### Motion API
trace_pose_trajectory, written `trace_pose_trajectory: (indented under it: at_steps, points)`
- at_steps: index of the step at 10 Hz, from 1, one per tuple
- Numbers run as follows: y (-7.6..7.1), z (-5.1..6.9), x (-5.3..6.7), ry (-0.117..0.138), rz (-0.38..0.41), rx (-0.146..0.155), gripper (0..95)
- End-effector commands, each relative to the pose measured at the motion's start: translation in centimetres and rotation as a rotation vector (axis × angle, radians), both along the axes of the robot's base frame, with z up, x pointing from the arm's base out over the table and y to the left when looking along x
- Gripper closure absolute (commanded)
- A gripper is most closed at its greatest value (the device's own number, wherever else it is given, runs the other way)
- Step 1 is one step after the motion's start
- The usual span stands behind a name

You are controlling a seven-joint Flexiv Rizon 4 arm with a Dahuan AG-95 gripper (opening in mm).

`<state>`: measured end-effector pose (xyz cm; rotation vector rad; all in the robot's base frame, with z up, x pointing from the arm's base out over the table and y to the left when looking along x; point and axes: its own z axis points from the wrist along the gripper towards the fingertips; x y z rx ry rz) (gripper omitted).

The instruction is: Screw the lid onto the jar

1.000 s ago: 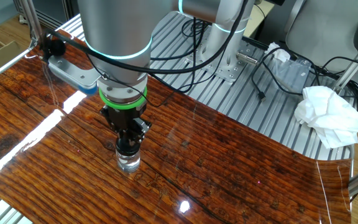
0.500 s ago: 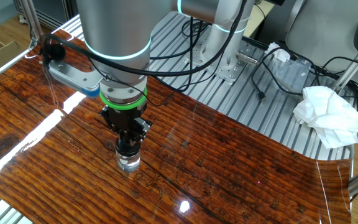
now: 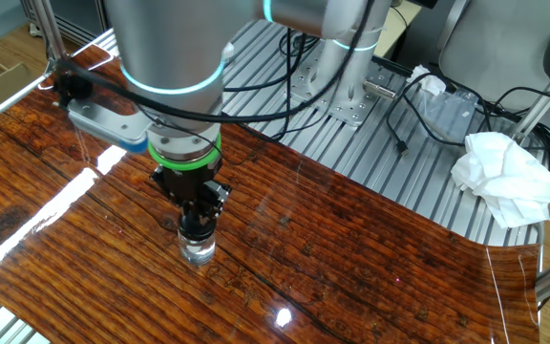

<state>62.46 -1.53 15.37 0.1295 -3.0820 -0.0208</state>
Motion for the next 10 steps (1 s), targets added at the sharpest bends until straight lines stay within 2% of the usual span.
trace_pose_trajectory:
  at_steps: [1,10]
  points:
    - [0.06,-0.03,-0.07,0.002,-0.006,0.019,95.0]
    - [-0.51,-0.25,0.4,0.011,0.006,0.033,95.0]
